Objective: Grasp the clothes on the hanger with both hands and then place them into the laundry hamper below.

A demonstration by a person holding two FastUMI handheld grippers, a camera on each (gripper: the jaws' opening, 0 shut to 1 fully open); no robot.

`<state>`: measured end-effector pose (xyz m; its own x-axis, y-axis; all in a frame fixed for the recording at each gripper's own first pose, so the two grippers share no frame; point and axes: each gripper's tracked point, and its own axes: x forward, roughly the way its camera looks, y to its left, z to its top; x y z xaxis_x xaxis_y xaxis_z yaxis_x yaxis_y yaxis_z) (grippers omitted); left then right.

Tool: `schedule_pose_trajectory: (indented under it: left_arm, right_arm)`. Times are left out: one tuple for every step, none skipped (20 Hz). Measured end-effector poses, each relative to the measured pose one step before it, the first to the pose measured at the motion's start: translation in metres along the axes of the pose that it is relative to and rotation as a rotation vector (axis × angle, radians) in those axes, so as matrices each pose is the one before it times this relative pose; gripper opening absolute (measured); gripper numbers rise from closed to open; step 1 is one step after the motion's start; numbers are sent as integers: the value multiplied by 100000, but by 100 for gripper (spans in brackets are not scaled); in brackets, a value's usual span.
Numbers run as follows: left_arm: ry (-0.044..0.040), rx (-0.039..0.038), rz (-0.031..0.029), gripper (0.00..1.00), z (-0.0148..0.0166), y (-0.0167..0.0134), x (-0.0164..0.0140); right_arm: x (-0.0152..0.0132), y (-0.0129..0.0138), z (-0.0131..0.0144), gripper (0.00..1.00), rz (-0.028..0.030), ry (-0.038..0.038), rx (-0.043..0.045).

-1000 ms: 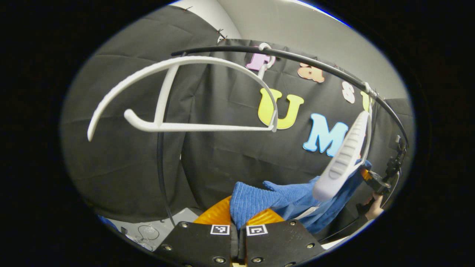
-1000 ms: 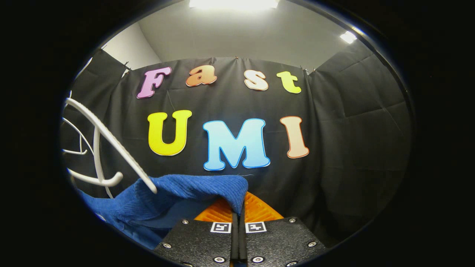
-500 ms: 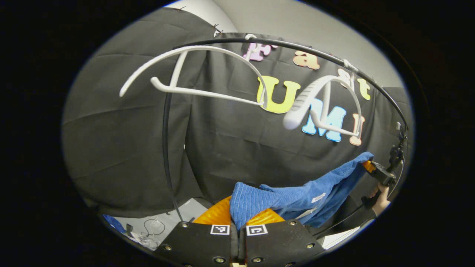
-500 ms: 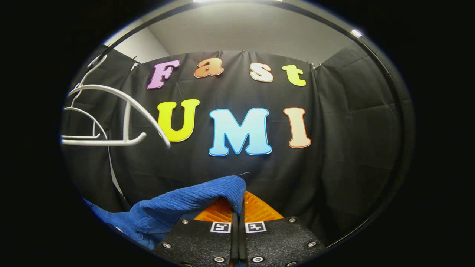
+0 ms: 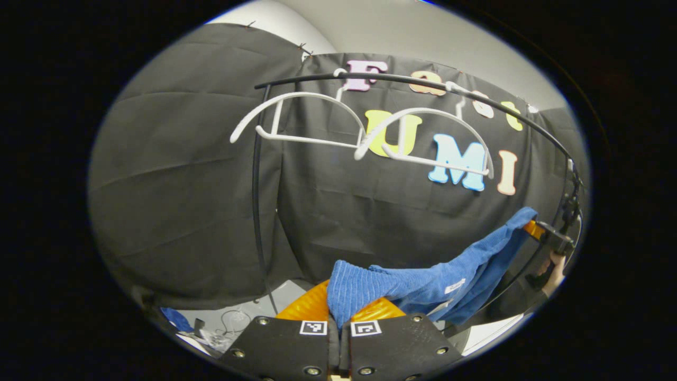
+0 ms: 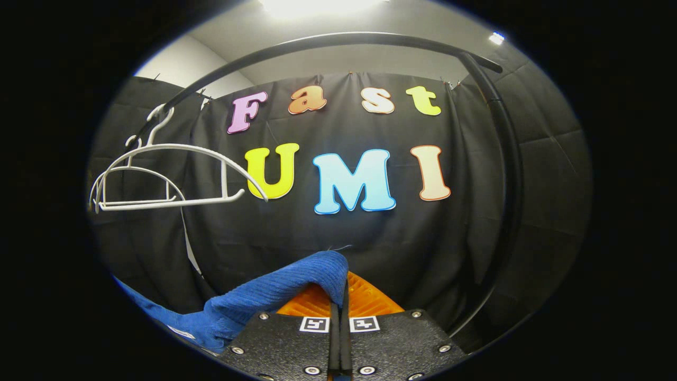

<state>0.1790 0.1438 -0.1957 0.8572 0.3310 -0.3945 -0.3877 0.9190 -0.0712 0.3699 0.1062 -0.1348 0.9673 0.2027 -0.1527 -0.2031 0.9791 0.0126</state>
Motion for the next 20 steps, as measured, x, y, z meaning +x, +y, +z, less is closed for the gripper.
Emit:
schedule_pose_trajectory:
  left_arm:
    - [569,1486,236,1,-787,-383,-811]
    - [764,55,-719,1,-655,-432,-438]
    - [997,-446,-1410,2,-517,-613,-290]
    - [1005,-519,-1427,3,-576,-482,-345]
    - [946,-989,-2110,2,-754,-516,-359]
    - [406,-936,-2822,2,-499,-421,-463]
    - [374,-848,-2188,1,-395,-377,-292]
    - [1277,-624,-2127,2,-409,-416,-168]
    - [1370,293,-2856,3,-384,-366,-95]
    - [504,2358,-3395,0,-115,-397,-179]
    - [342,3799,-3071,3,-60,-186,-194]
    - [443,4744,-3035,1,101,201,222]
    - [-234,4645,-2641,1,-5,96,-108]
    - [11,3411,-3752,2,-289,-270,-3]
    - [288,2659,-4189,3,-297,-382,3]
    - [396,2265,-3977,3,-176,-285,95]
    - [428,1815,-3447,2,-302,-359,1]
    - [134,1234,-3024,2,-230,-164,68]
    - [316,526,-2613,2,-95,-260,88]
    - [255,48,-2276,2,-153,-368,-245]
  right_arm:
    - [-1025,-103,-253,0,628,879,5]
    - [-956,-239,-418,0,106,1215,131]
    - [-946,-141,-480,0,-152,1846,348]
    - [-961,-141,-576,0,-517,2255,532]
    - [-788,-55,-484,0,-959,1619,-58]
    - [-913,-211,-393,0,-1610,1400,-658]
    - [-1101,-275,-472,0,-2176,1203,-829]
    - [-1124,-209,-498,0,-2445,1664,-781]
    - [-1313,-145,-618,0,-2325,1986,-646]
    - [-1327,-106,-451,0,-2353,1192,-454]
    - [-1226,-225,-474,0,-2451,1104,-530]
    - [-1203,-86,-475,0,-2617,1105,-675]
    - [-1159,-57,-455,0,-2683,1118,-395]
    - [-1241,21,-304,0,-2606,624,501]
    - [-1380,124,-202,0,-2588,280,1362]
    - [-1116,155,-322,0,-2077,352,961]
    - [-1082,179,-495,0,-2093,652,453]
    - [-993,331,-470,0,-1537,581,-107]
    - [-1021,417,-591,0,-1015,667,-597]
    - [-876,526,-603,0,-372,1183,-960]
